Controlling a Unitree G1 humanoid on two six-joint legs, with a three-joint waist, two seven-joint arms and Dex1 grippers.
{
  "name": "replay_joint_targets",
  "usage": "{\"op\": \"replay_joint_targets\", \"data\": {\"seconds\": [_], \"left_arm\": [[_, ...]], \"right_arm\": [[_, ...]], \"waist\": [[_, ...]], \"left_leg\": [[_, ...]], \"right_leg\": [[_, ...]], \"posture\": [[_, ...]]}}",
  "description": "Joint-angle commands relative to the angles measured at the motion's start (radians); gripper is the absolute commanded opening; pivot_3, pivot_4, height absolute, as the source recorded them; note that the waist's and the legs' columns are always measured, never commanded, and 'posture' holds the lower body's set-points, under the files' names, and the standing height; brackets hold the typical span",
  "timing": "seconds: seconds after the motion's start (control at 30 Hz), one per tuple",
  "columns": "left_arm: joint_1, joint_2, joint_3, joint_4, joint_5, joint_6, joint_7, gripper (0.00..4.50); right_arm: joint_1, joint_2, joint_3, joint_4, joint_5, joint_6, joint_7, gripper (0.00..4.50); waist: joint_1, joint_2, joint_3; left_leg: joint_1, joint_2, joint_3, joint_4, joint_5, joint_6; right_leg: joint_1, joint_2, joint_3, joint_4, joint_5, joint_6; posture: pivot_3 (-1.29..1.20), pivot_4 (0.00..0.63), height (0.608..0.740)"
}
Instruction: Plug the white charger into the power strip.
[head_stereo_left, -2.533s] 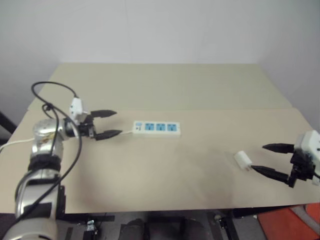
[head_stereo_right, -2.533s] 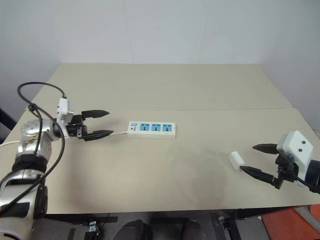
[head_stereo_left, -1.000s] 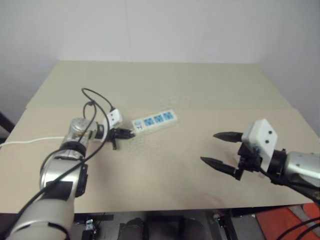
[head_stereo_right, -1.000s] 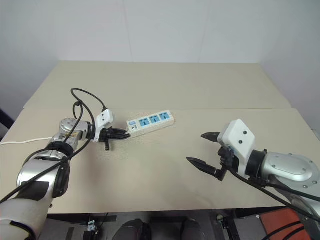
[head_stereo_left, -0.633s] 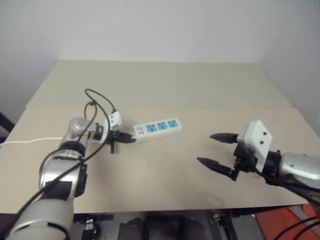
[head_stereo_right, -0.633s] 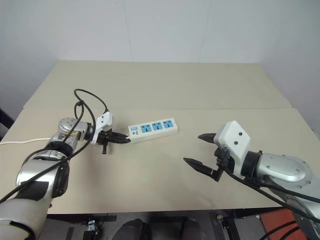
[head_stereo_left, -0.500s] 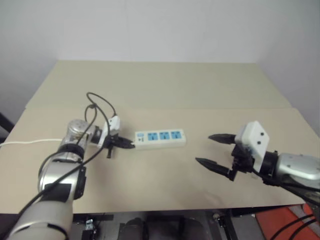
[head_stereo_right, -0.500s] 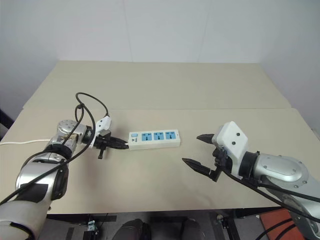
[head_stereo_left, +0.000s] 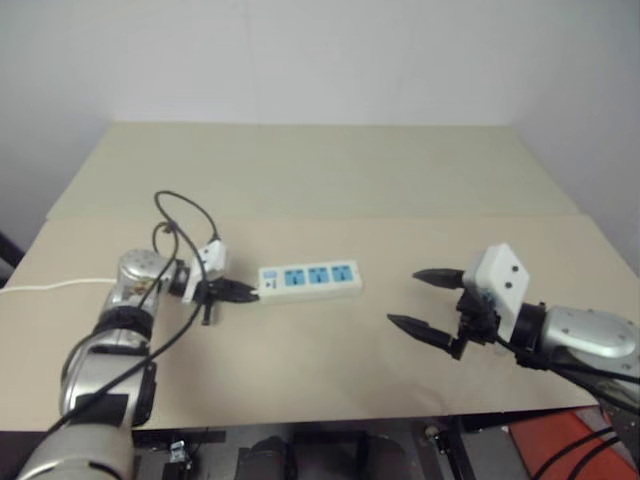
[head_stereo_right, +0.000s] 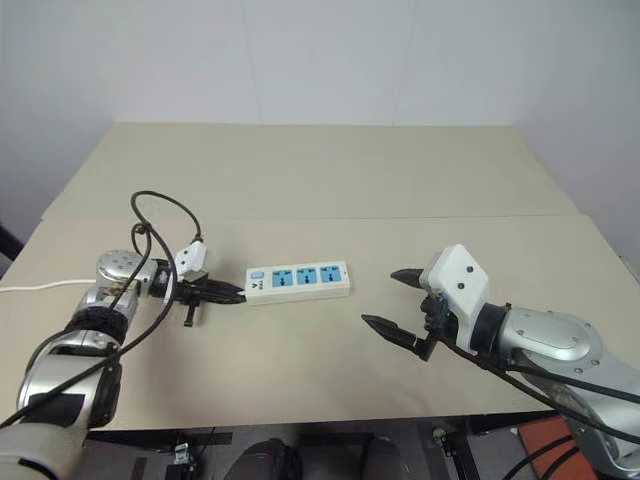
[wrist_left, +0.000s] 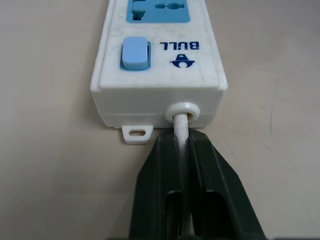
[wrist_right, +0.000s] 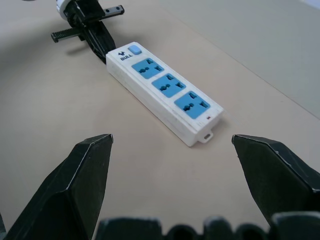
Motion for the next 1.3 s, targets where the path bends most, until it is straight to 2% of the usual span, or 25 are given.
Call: {"op": "replay_joint_targets", "data": {"seconds": [0.03, 0.13, 0.5, 0.7, 0.8, 0.93, 1.3], "left_arm": [[0.069, 0.037, 0.017, -0.122, -0.047, 0.079, 0.011, 0.01], [0.118, 0.075, -0.002, -0.206, -0.058, 0.135, -0.009, 0.01], [0.166, 0.109, 0.059, -0.367, -0.162, 0.215, 0.053, 3.29], [0.206, 0.144, 0.132, -0.384, -0.267, 0.154, 0.009, 3.29], [0.212, 0.119, 0.187, -0.341, -0.326, 0.093, 0.004, 3.29], [0.2, 0.063, 0.233, -0.304, -0.408, 0.102, -0.018, 3.29], [0.063, -0.066, 0.169, -0.031, -0.357, -0.086, -0.059, 3.29]], "right_arm": [[-0.005, 0.008, -0.003, -0.005, -0.015, -0.04, 0.014, 4.5], [-0.003, 0.011, 0.004, 0.003, -0.03, -0.048, 0.024, 4.5], [0.008, 0.027, 0.014, 0.024, -0.06, -0.065, 0.045, 4.5], [0.024, 0.035, 0.002, 0.022, -0.059, -0.07, 0.047, 4.5], [0.024, 0.04, 0.005, 0.026, -0.062, -0.077, 0.054, 4.5], [0.014, 0.04, 0.009, 0.034, -0.062, -0.085, 0.069, 4.5], [-0.024, 0.027, 0.008, 0.042, -0.055, -0.067, 0.086, 4.5]], "waist": [[-0.002, 0.0, 0.0], [-0.007, 0.0, 0.0], [0.003, 0.0, 0.0], [0.002, 0.0, 0.0], [0.002, 0.0, 0.0], [0.006, 0.0, 0.0], [0.005, 0.0, 0.0]], "left_leg": [[0.0, 0.0, 0.0, 0.0, 0.0, 0.0], [0.0, 0.0, 0.0, 0.0, 0.0, 0.0], [0.0, 0.0, 0.0, 0.0, 0.0, 0.0], [0.001, 0.0, 0.0, 0.0, 0.001, -0.001], [0.002, 0.0, 0.0, 0.0, 0.001, -0.001], [0.002, 0.0, 0.0, 0.0, 0.001, -0.001], [0.002, -0.002, 0.001, 0.0, 0.001, -0.001]], "right_leg": [[0.0, 0.0, 0.0, 0.0, 0.0, 0.0], [0.0, 0.0, 0.0, 0.0, 0.0, 0.0], [0.0, 0.0, 0.0, 0.0, 0.0, 0.0], [0.001, 0.0, 0.0, 0.0, 0.0, 0.0], [0.001, 0.0, 0.001, 0.0, 0.0, 0.0], [0.002, 0.0, 0.0, 0.0, 0.0, 0.0], [0.002, 0.0, 0.0, 0.0, 0.0, 0.0]], "posture": [[0.0, 0.15, 0.74], [0.0, 0.15, 0.74], [0.0, 0.15, 0.74], [0.0, 0.15, 0.74], [0.0, 0.15, 0.74], [0.0, 0.15, 0.74], [0.0, 0.15, 0.74]]}}
